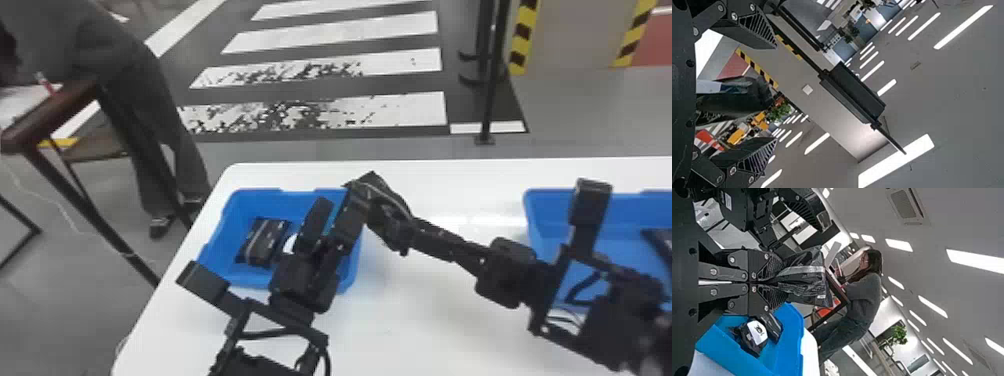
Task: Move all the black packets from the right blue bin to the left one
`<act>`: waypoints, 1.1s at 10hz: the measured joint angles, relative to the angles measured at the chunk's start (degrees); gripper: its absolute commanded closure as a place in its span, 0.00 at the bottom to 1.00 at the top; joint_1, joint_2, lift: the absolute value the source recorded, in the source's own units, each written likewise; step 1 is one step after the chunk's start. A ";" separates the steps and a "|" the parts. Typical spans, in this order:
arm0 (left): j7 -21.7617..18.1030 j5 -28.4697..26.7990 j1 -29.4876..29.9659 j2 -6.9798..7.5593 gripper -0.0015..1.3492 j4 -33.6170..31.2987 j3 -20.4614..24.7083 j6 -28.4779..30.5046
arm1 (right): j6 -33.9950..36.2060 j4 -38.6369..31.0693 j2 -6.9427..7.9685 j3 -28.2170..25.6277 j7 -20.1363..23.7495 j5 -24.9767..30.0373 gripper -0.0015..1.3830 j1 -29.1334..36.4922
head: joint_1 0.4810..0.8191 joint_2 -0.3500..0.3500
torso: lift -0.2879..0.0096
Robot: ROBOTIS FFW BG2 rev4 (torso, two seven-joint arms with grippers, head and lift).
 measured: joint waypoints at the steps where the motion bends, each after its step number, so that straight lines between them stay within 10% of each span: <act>1: 0.03 -0.11 -0.12 0.15 0.16 -0.05 -1.20 0.57 | 0.00 0.07 0.00 0.30 0.00 -0.01 0.85 -0.34 | 0.63 0.81 | 0.50; 4: 0.48 -1.34 -0.61 0.07 0.27 -0.06 -0.14 6.67 | 0.00 0.04 -0.10 2.65 -0.08 -1.24 0.85 -0.84 | 0.63 0.81 | 0.50; 6: 1.87 -4.11 -0.30 -0.22 0.87 -0.23 1.11 5.43 | 0.00 -0.04 -0.21 3.57 -0.09 -1.83 0.85 -0.96 | 0.63 0.86 | 0.50; 9: 3.96 -6.05 0.67 -0.25 0.90 -2.05 1.31 6.79 | 0.00 0.06 -0.26 3.64 -0.09 -2.00 0.85 -1.04 | 0.63 0.87 | 0.50; 10: 4.03 -6.97 0.63 -0.24 0.90 -2.26 1.41 7.02 | -0.19 0.23 -0.25 3.64 -0.09 -2.04 0.77 -1.20 | 0.63 0.87 | 0.50; 11: 4.18 -7.40 0.58 -0.24 0.90 -2.35 1.41 7.19 | -1.02 0.72 -0.25 3.64 -0.05 -2.29 0.42 -1.37 | 0.63 0.86 | 0.50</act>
